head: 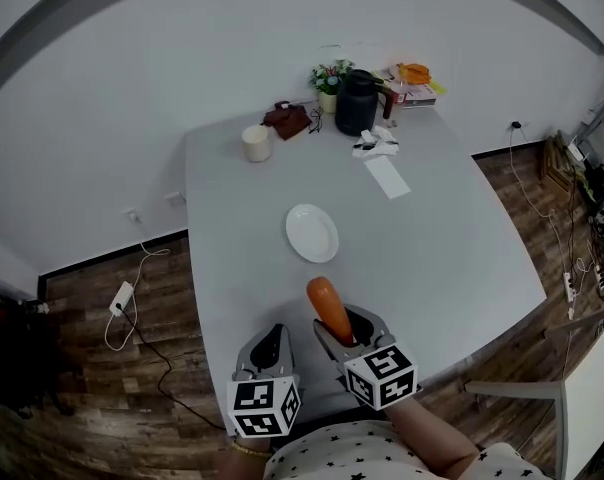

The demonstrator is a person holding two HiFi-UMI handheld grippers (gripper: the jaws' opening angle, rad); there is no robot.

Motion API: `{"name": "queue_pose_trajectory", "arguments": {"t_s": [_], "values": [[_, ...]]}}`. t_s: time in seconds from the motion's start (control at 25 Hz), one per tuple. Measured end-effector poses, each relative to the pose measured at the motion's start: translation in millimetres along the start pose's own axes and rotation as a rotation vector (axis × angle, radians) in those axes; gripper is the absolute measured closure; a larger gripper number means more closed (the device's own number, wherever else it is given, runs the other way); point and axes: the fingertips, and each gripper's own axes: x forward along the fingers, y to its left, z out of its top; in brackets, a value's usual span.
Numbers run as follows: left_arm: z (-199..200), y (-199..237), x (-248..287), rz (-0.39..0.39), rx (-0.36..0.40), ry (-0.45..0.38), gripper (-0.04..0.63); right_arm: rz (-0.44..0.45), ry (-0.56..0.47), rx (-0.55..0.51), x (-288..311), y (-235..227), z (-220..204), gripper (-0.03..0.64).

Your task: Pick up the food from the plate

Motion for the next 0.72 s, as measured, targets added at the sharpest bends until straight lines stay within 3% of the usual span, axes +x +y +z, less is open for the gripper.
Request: {"name": "queue_pose_trajectory", "arguments": {"t_s": [0.36,0.72], "values": [[8.5,-2.1,-3.8,0.022,0.018,-0.027,0.588,0.006,-0.037,-0.028,-9.1,3.9,9.6,0.416],[8.2,-17.6,-1.5,-0.008,0.049,-0.026,0.588,-0.007,-0.058,-0.02,-18.8,1.9,10.8,0.416]]}}
